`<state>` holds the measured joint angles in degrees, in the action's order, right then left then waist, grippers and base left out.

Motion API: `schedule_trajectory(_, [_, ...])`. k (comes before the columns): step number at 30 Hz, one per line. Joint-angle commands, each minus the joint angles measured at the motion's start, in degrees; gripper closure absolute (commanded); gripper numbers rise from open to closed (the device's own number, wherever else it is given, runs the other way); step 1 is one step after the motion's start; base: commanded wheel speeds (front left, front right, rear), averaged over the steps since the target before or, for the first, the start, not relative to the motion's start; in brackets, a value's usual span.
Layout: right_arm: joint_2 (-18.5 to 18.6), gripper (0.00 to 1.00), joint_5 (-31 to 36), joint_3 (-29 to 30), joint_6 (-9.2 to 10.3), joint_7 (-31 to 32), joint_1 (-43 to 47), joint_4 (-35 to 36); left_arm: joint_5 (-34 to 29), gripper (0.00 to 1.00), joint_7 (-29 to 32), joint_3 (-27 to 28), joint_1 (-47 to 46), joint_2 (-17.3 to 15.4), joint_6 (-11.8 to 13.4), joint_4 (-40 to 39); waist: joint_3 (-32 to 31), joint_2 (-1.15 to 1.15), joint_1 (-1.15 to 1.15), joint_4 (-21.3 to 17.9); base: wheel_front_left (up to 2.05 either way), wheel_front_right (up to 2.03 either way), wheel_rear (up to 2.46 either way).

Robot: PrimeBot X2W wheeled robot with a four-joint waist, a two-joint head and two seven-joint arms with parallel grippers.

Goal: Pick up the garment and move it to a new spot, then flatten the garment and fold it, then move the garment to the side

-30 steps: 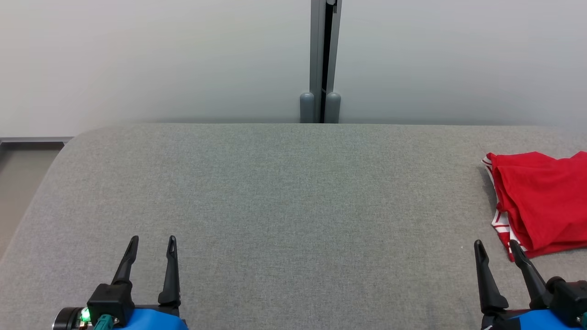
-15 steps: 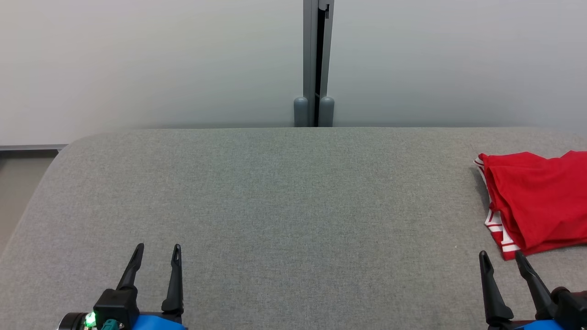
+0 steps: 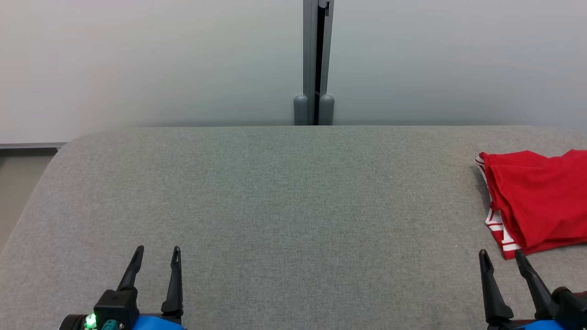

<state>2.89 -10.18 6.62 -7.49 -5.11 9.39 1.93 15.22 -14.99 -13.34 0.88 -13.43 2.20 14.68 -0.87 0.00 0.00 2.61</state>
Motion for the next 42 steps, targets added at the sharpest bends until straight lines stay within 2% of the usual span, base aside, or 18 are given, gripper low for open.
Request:
schedule_trajectory(1, [0.04, 0.00, -0.28, 0.04, -0.01, -0.23, 0.14, 0.17, -0.05, 0.00, -0.25, 0.35, -0.80, 0.05, -0.02, 0.09, 0.02, 0.00, 0.00, -0.01, 0.00, 0.00, 0.00])
schedule_trajectory(3, [0.04, 0.00, -0.36, 0.05, -0.01, -0.27, 0.08, 0.13, -0.24, 0.00, -0.25, 0.38, -0.93, 0.07, -0.03, -0.06, 0.06, 0.00, 0.00, -0.03, 0.00, 0.00, 0.00])
schedule_trajectory(4, [0.00, 1.00, -0.07, 0.00, 0.01, -0.03, -0.04, -0.13, -0.04, 1.00, 0.03, 0.07, -0.01, 0.08, -0.04, 0.00, 0.06, 0.00, 0.00, -0.03, 0.00, 0.00, 0.00])
schedule_trajectory(6, [-0.12, 1.00, -0.50, -0.06, 0.01, 0.09, -0.09, -1.15, 0.42, 1.00, 0.31, -0.02, 0.21, 0.44, -0.10, 0.73, 0.07, 0.00, 0.00, -0.05, 0.00, 0.00, 0.00])
schedule_trajectory(22, [-0.07, 1.00, -17.98, -0.04, 0.01, 2.59, -3.51, -4.20, 16.76, 1.00, 4.87, 4.29, -1.54, 2.54, -2.14, 0.43, 0.19, 0.00, 0.00, -0.38, 0.00, 0.00, 0.00])
schedule_trajectory(42, [-0.02, 1.00, -35.42, -0.04, 0.00, 5.05, -6.92, -7.31, 33.16, 1.00, 9.38, 8.58, -3.26, 4.70, -4.23, 0.03, 0.35, 0.00, 0.00, -0.79, 0.00, 0.00, 0.00])
